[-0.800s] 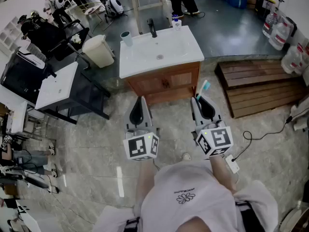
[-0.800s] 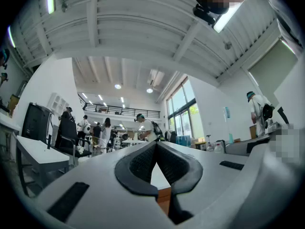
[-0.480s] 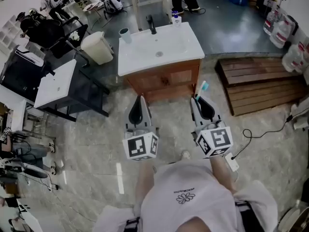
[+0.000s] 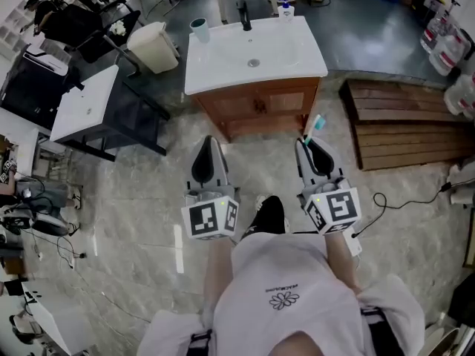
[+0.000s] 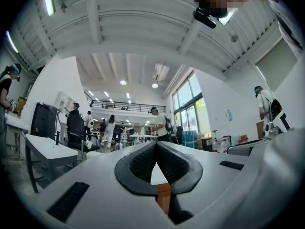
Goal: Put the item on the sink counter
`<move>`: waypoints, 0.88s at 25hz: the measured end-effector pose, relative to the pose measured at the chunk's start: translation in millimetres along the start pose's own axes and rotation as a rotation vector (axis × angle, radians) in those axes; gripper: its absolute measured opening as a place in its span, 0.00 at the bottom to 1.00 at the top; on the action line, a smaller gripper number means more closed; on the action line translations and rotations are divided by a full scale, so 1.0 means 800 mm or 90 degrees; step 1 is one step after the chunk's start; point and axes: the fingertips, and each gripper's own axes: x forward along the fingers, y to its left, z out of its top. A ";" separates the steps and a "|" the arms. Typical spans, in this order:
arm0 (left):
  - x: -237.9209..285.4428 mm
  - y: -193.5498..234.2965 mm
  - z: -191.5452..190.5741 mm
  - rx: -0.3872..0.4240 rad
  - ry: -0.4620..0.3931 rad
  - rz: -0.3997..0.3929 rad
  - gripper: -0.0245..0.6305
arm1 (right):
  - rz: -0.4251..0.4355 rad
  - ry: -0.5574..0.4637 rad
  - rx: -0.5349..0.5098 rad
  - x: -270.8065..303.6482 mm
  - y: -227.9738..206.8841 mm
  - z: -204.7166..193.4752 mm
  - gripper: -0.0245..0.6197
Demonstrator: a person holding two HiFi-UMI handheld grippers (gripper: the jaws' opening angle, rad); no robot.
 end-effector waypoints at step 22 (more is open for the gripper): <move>0.388 0.149 -0.027 -0.075 -0.056 -0.009 0.06 | -0.006 0.039 -0.023 0.362 -0.138 0.020 0.11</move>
